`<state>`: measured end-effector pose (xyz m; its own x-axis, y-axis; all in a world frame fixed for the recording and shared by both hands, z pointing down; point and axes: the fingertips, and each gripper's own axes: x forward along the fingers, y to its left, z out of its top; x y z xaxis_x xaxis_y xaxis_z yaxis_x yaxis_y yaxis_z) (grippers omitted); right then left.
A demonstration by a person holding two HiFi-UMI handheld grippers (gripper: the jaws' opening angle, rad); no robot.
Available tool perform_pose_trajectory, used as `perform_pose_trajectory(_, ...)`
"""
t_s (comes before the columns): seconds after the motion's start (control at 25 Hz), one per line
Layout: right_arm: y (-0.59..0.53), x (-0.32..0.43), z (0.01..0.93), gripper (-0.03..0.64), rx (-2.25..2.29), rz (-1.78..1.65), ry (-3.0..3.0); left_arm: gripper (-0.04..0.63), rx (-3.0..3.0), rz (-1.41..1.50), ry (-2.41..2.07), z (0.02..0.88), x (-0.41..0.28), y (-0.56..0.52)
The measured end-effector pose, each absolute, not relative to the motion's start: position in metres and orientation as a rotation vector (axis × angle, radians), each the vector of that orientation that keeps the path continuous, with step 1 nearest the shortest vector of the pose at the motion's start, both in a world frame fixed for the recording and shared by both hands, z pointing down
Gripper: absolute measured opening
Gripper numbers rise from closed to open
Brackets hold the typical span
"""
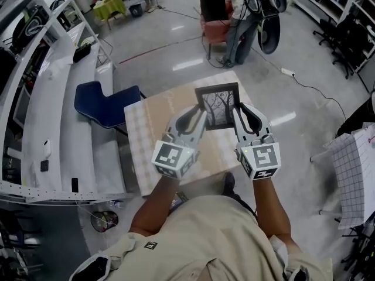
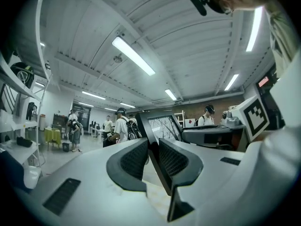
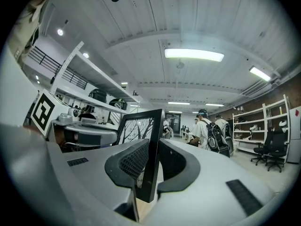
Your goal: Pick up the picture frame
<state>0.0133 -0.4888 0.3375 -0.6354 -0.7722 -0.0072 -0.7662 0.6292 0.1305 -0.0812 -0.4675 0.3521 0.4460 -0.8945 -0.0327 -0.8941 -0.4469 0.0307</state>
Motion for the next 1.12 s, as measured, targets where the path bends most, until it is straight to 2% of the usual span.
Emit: perform_pose_trajectory(1.12,-0.397,0.017,0.279,0.074,1.361,-0.412,-2.815,0.075,2.859,-0.141,-1.734,0.291,-0.075,-0.375)
